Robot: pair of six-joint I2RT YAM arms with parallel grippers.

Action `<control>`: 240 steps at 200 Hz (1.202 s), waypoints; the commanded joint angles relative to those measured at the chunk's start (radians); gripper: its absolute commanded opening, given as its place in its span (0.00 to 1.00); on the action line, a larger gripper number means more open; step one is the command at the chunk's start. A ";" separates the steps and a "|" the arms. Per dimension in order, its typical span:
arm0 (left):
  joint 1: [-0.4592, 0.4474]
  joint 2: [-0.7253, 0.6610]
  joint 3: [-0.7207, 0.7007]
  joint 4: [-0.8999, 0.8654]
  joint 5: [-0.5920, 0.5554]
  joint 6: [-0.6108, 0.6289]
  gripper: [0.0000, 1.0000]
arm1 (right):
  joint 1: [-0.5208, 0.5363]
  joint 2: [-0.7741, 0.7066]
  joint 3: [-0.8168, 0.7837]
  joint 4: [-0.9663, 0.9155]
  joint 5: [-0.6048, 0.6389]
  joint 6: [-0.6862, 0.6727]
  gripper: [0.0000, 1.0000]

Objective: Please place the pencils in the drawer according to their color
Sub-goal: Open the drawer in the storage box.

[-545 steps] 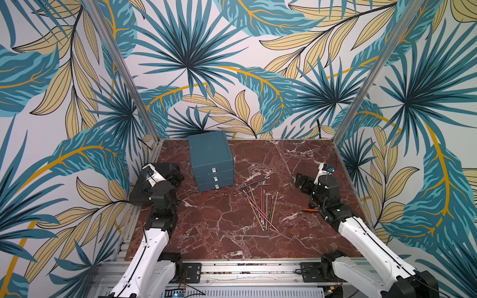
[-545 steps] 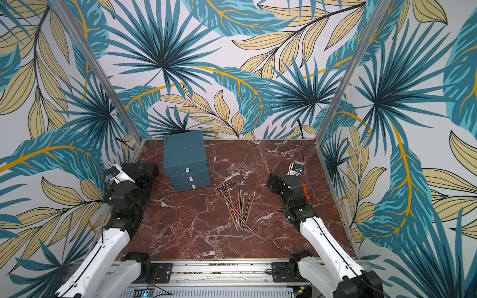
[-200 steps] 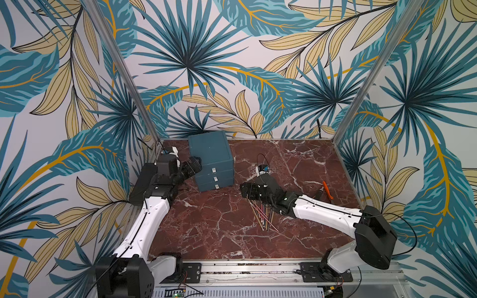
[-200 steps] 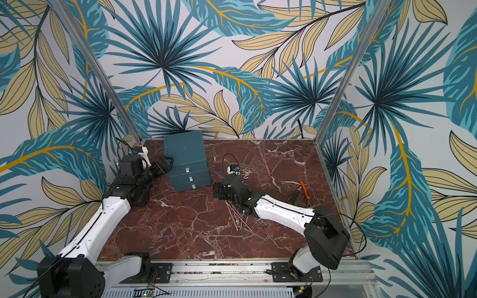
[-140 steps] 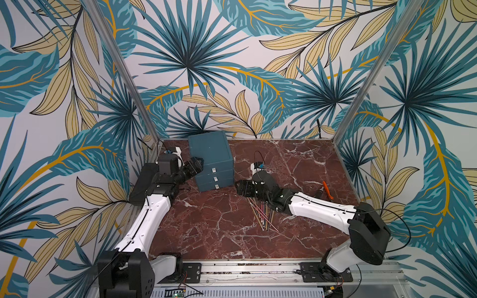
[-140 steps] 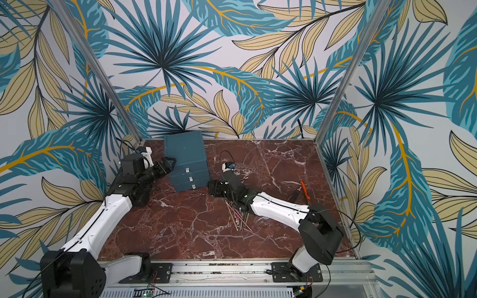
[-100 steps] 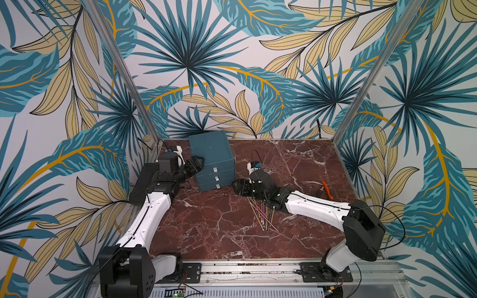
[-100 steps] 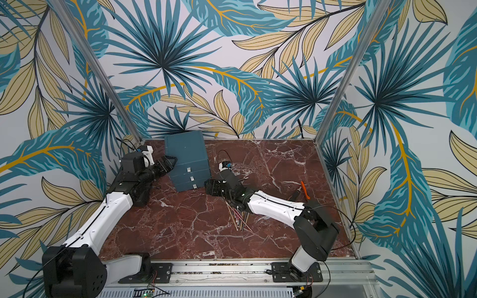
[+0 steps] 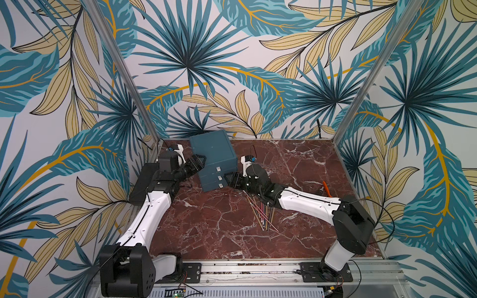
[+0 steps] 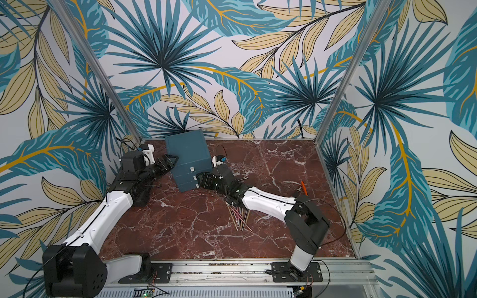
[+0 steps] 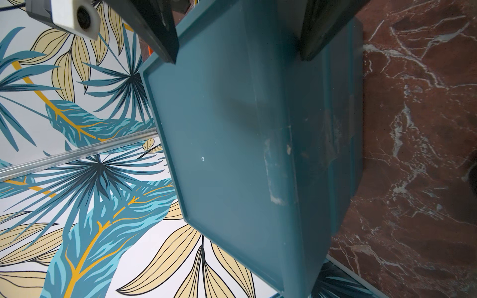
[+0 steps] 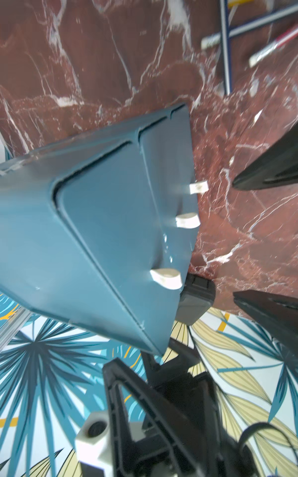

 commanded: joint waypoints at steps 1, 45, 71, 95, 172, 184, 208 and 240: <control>-0.006 -0.014 0.028 0.054 -0.001 0.017 0.77 | 0.002 0.041 0.025 0.089 -0.020 0.065 0.62; -0.005 0.002 0.029 0.084 0.026 0.013 0.76 | 0.003 0.100 0.085 0.126 -0.033 0.098 0.53; -0.005 0.004 0.020 0.088 0.028 0.017 0.76 | 0.003 0.131 0.111 0.135 -0.035 0.116 0.51; -0.005 0.005 0.014 0.092 0.031 0.021 0.76 | 0.003 0.155 0.133 0.132 -0.025 0.126 0.48; 0.001 0.013 0.004 0.110 0.052 0.018 0.76 | 0.003 0.201 0.194 0.126 0.006 0.126 0.36; 0.002 0.013 0.001 0.112 0.052 0.017 0.76 | 0.002 0.205 0.201 0.117 0.008 0.123 0.34; 0.004 0.013 -0.006 0.116 0.052 0.016 0.77 | 0.003 0.211 0.214 0.097 0.013 0.113 0.25; 0.011 0.011 -0.012 0.116 0.052 0.013 0.77 | 0.003 0.207 0.214 0.087 -0.001 0.105 0.07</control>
